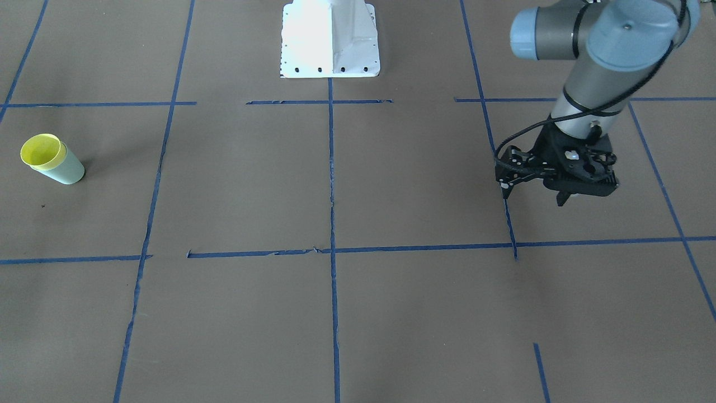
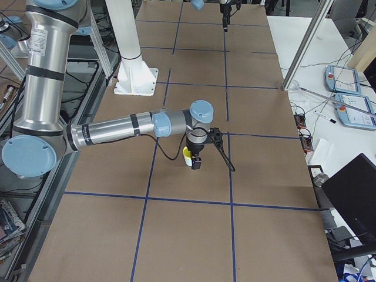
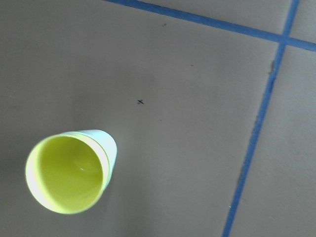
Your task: Transfer and stack yellow cup on green cup
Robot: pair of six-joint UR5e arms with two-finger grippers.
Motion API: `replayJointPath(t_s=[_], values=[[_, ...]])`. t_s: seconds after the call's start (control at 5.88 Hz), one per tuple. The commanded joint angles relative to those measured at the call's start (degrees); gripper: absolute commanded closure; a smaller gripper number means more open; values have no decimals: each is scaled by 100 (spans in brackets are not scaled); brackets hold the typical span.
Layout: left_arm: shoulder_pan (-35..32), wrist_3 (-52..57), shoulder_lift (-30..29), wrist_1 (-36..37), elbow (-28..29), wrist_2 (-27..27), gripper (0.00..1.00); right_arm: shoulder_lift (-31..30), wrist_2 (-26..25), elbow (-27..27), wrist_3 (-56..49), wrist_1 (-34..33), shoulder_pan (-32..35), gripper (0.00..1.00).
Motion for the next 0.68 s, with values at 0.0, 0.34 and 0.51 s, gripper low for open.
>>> replayJointPath(t_s=[0.0,0.34,0.51], values=[[-1172,2366,419,654,362,-1150,0,-539,12,45,-367,-33,913,0],[-2008,3771,1714,773,399,-1199,0,-506,12,54,86,-34,952,0],[-2474,3802,2183,772,417,-1460,0,-506,12,46,116,-33,952,0]])
